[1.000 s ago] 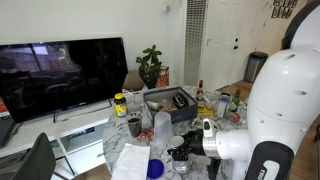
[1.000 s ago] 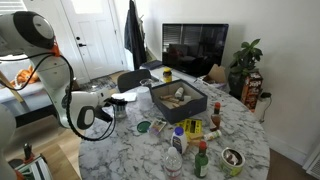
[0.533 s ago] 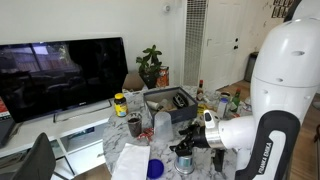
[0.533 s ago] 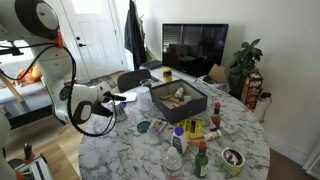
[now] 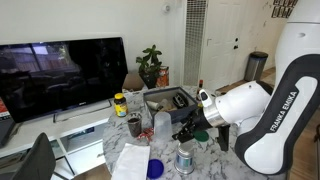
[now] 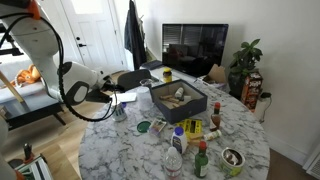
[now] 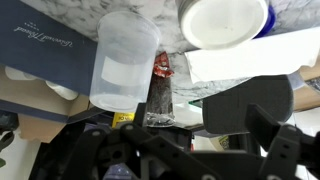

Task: Turn the silver cup over and turn the plastic cup over and then put it on the silver cup

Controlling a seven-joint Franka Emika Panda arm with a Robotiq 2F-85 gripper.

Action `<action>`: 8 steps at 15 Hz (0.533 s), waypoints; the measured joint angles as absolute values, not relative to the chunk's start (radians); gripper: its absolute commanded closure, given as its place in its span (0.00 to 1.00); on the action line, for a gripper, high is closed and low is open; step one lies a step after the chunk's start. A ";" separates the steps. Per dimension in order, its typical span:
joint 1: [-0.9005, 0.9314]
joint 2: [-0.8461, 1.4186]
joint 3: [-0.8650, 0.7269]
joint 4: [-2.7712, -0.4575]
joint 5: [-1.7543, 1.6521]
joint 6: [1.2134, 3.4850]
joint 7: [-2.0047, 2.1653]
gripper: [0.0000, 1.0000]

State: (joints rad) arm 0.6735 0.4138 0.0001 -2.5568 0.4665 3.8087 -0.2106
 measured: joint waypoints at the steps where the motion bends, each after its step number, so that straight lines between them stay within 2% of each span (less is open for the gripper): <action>1: 0.672 0.419 0.001 -2.557 0.466 3.810 -0.211 0.00; 8: 0.654 0.418 0.007 -2.532 0.421 3.791 -0.214 0.00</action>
State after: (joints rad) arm 0.6537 0.4180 0.0070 -2.5315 0.4209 3.7911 -0.2135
